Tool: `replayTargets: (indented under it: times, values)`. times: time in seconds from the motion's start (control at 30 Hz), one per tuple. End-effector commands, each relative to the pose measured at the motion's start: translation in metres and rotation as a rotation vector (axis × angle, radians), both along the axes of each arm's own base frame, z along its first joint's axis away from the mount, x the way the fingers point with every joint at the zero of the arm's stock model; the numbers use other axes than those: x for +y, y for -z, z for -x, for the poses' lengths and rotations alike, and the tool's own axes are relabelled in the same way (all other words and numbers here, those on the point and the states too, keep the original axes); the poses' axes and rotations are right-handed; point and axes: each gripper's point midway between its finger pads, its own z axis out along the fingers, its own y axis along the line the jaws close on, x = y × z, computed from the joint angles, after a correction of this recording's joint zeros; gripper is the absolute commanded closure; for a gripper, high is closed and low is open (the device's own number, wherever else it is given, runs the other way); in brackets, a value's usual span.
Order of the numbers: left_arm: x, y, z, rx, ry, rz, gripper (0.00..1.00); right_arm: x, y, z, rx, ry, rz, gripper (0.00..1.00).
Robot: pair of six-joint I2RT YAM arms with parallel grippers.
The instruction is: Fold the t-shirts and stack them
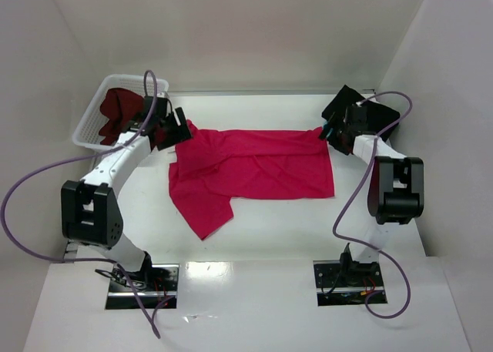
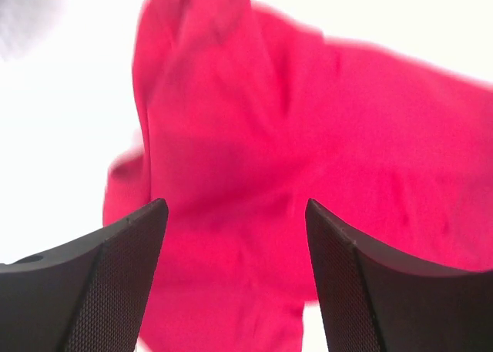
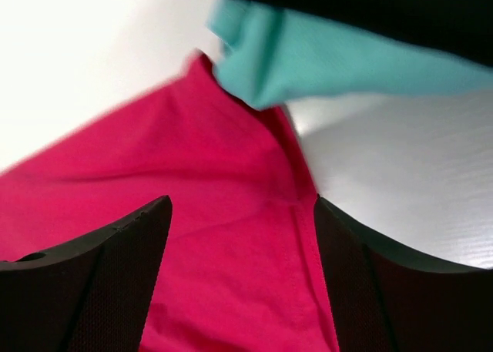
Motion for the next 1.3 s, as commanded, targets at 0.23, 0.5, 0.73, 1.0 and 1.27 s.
replayTargets:
  times: [0.23,0.5,0.73,1.0,1.27]
  values:
    - [0.015,0.025,-0.094,-0.089,-0.023,0.016,0.33,0.011,-0.083,-0.056,-0.226,-0.104,-0.032,0.59]
    - [0.007,0.049,-0.125,-0.103,-0.014,0.053,0.85,0.032,-0.045,-0.069,-0.163,-0.158,-0.030,0.84]
    - [0.009,0.083,-0.130,-0.032,-0.035,0.040,1.00,0.043,-0.002,-0.064,-0.076,-0.177,-0.041,0.84]
    - [0.017,0.128,-0.088,0.137,-0.075,0.012,1.00,0.048,0.022,-0.069,-0.029,-0.179,-0.052,0.84]
    - [0.045,0.145,-0.075,0.227,-0.180,0.017,1.00,0.043,0.018,-0.075,-0.029,-0.149,-0.037,0.84]
